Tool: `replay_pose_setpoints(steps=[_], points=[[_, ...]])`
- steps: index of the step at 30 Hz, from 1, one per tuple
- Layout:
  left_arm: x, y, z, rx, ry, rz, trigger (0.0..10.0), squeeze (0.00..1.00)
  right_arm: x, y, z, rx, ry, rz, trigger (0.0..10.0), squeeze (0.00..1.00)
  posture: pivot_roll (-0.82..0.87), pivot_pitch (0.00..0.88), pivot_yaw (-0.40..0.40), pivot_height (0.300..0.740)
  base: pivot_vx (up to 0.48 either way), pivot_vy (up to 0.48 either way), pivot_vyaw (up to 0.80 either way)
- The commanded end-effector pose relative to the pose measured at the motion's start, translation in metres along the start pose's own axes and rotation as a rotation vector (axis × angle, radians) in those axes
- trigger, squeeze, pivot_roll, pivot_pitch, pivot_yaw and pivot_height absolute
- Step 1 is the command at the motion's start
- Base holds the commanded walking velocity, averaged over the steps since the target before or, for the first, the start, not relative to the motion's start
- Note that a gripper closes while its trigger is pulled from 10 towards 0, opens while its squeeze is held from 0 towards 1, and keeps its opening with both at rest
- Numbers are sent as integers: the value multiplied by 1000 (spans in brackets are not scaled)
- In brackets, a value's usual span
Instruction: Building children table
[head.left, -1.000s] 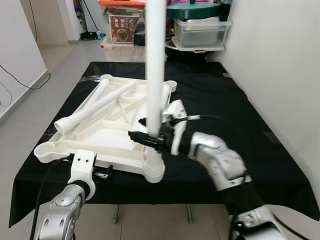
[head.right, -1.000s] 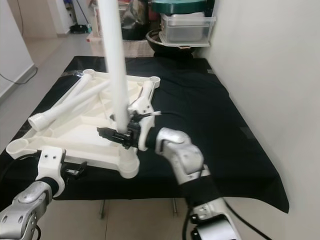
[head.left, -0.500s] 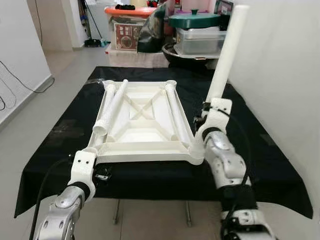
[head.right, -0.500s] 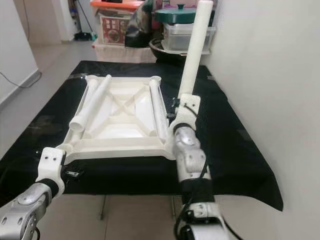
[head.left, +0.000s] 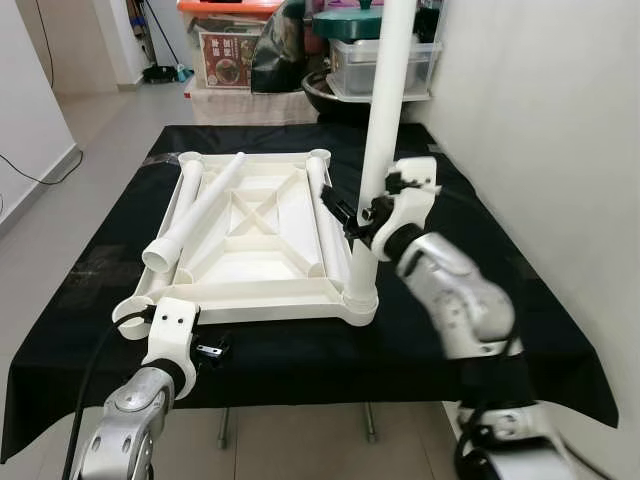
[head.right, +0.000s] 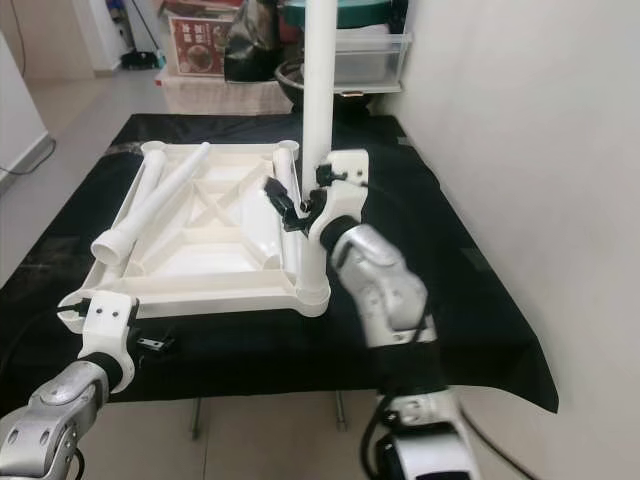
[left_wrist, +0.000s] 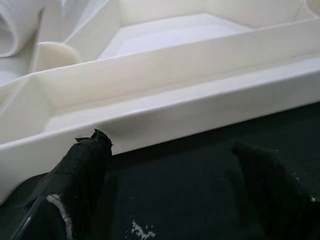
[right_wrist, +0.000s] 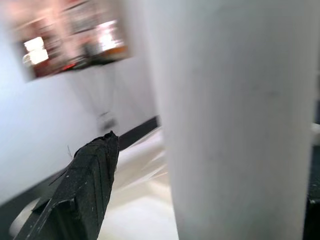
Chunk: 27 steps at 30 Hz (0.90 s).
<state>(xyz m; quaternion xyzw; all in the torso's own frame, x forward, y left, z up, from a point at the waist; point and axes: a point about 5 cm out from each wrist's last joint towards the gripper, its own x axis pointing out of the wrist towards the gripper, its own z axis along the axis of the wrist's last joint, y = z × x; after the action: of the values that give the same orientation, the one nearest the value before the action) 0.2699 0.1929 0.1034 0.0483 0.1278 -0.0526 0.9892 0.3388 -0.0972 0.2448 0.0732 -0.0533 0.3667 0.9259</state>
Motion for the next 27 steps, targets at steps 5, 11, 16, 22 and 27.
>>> replay_pose_setpoints(steps=[5, 11, 16, 22, 27], points=[[0, 1, -4, -1, 13, 9, 10000, 0, -10, 47, -28, -102, 137, 494, 10000, 0, 106, 0, -53, 740, 0, 0, 0], [-1, 3, -3, 1, 10, 14, 10000, 0, 8, 32, -41, -74, 156, 310, 0, 0, 118, 0, -58, 740, 0, 0, 0], [-2, 4, -4, 5, 10, 14, 10000, 0, 18, -15, -45, -8, 154, -207, 0, 0, 115, 0, -54, 740, 0, 0, 0], [0, 3, -3, 9, 9, 6, 10000, 0, -20, -60, -62, -10, 195, -821, 1333, 0, 105, 0, -38, 740, 0, 0, 0], [1, -2, -1, 13, 7, -13, 10000, 0, -11, -36, -67, -17, 192, -729, 10000, 0, 95, 0, -28, 740, 0, 0, 0]])
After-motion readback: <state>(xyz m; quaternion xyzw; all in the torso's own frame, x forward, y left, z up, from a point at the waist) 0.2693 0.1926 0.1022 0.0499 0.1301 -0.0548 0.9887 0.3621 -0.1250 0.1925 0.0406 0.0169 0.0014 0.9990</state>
